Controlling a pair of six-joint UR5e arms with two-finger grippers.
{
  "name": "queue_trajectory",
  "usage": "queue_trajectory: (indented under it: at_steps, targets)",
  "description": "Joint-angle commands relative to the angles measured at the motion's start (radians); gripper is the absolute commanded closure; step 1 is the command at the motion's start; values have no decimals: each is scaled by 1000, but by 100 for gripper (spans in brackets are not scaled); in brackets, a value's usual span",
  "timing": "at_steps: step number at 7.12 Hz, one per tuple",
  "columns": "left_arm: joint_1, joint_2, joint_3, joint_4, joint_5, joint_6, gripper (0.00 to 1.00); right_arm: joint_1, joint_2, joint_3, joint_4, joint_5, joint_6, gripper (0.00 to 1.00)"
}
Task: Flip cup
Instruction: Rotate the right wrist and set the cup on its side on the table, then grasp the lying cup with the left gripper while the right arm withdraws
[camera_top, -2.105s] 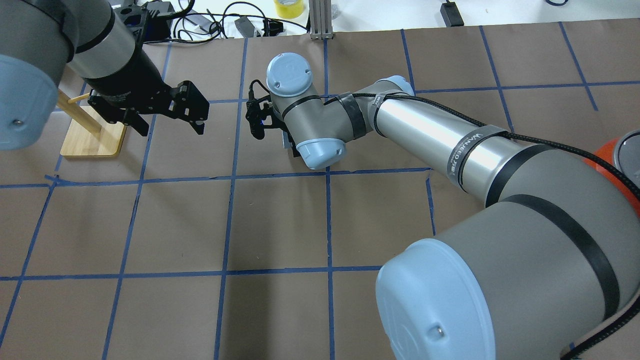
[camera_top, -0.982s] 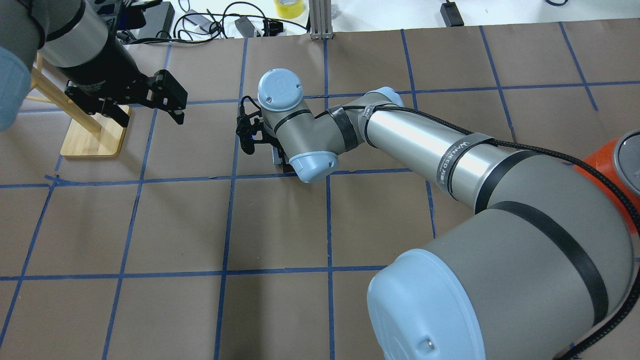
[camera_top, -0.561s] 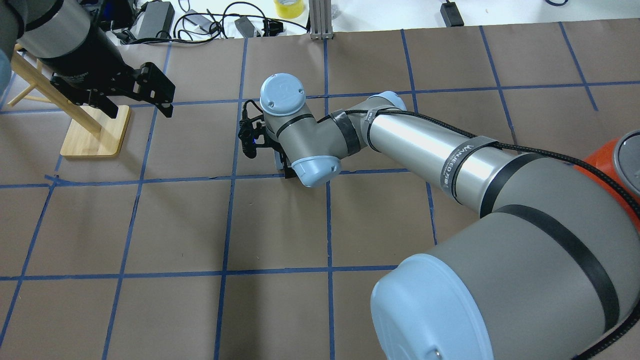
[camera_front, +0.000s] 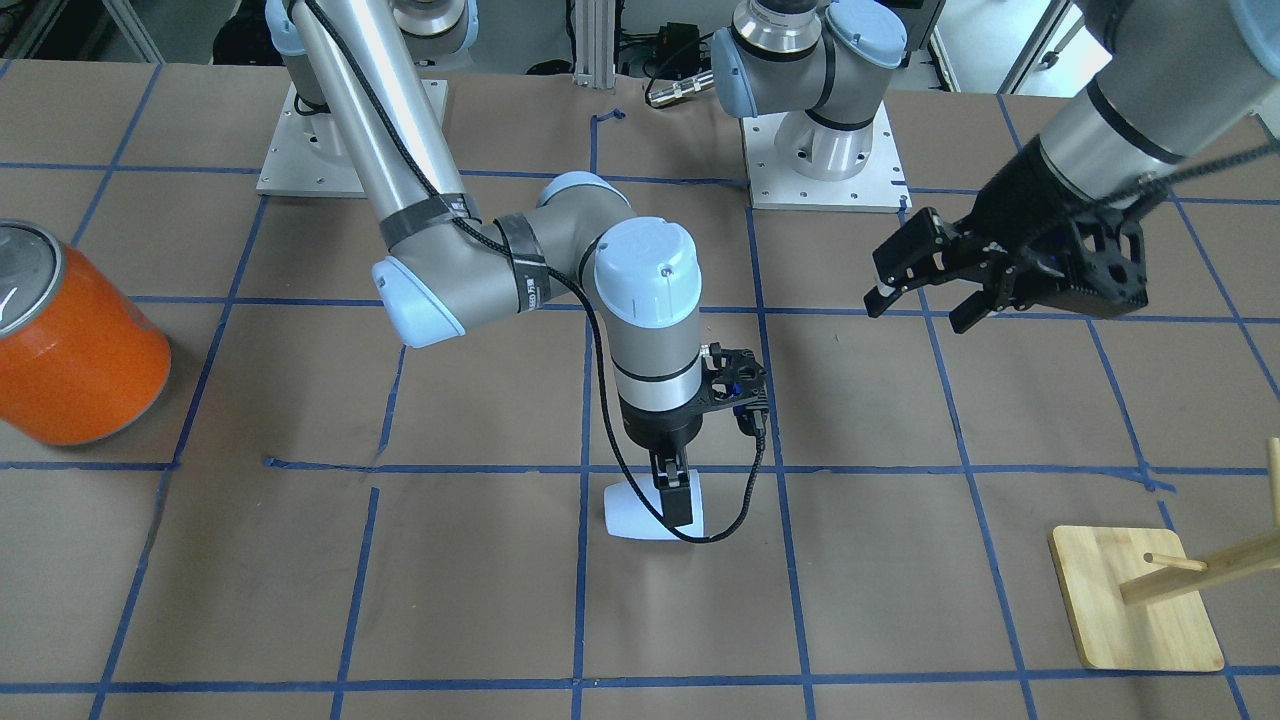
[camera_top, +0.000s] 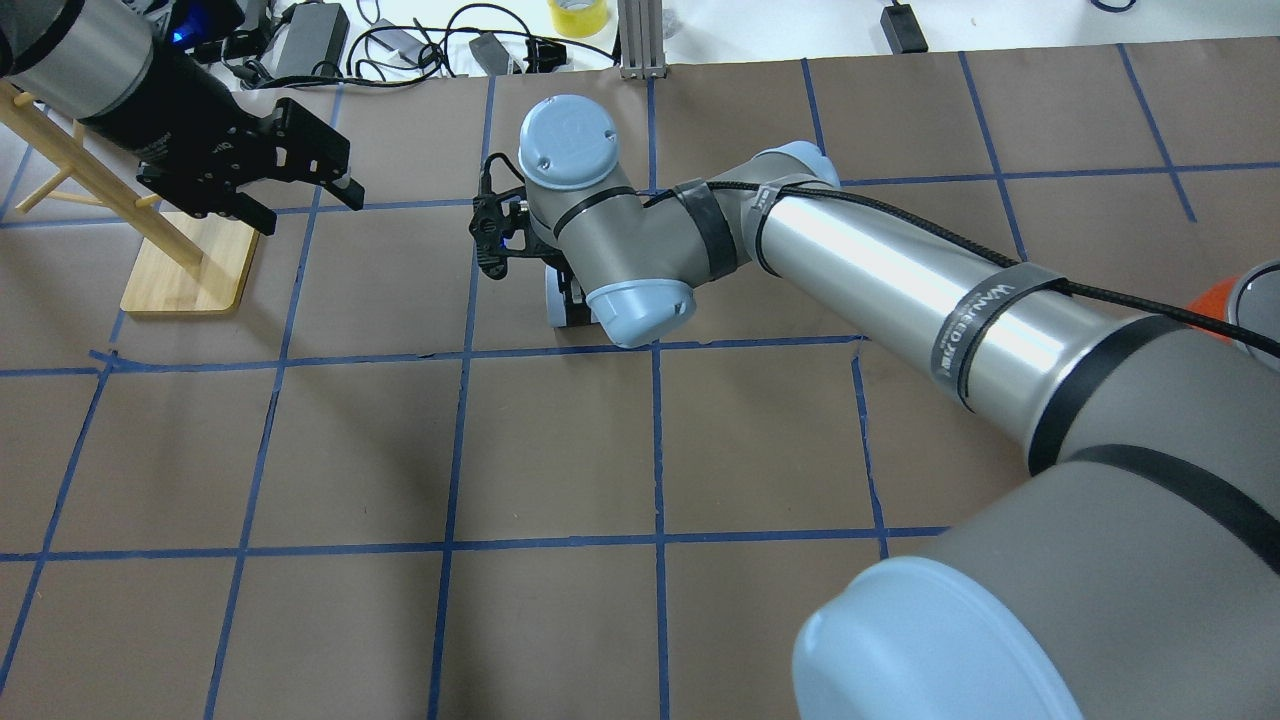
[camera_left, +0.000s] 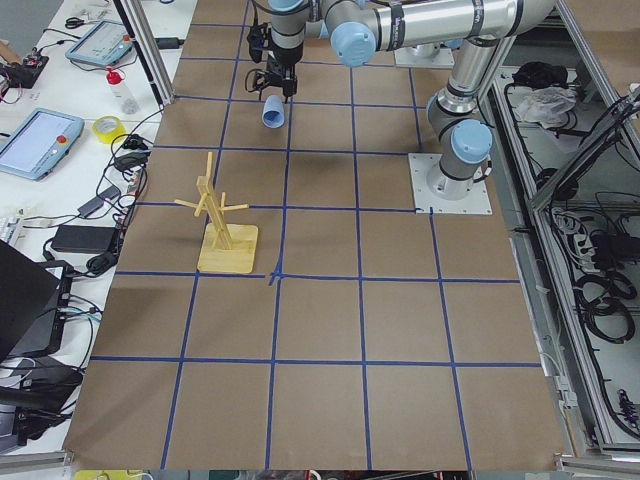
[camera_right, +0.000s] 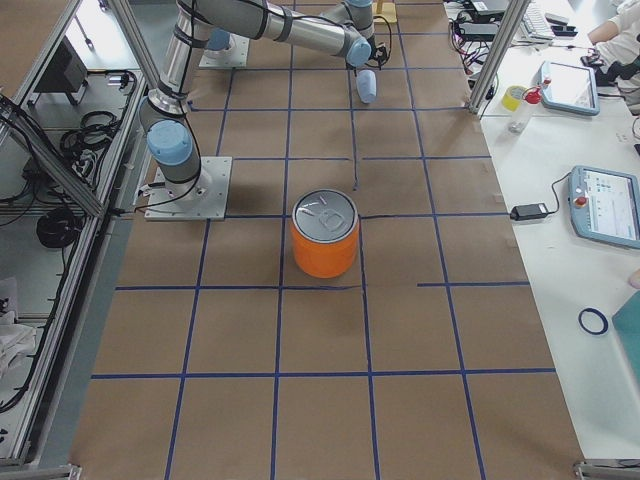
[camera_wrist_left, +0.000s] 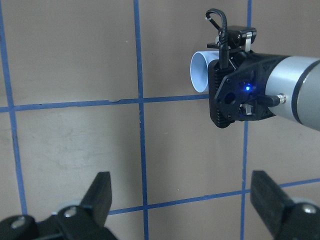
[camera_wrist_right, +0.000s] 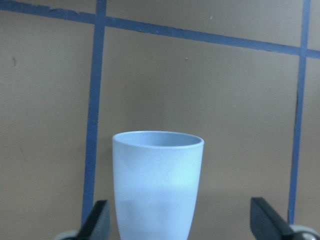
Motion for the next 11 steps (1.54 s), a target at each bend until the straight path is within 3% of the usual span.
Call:
queue_trajectory:
  at_steps: [1,2,4,5,7,9,11]
  targets:
    - [31,-103,-24,97,-10,69,0,-71,-54,15,40,1,140,0]
    - [31,-149,-56,124,-31,77,0,-128,-89,16,85,-10,316,0]
    - [31,-237,-80,147,-217,144,0,-317,-215,16,301,-4,451,0]
    - [31,-276,-96,153,-312,152,0,-397,-252,18,405,-12,612,0]
    - [23,-361,-148,301,-455,157,0,-435,-325,19,503,-98,884,0]
    - [-23,-439,-167,386,-584,180,0,-444,-433,22,670,-108,893,0]
    - [-76,-494,-169,389,-701,180,0,-441,-497,28,776,-93,1087,0]
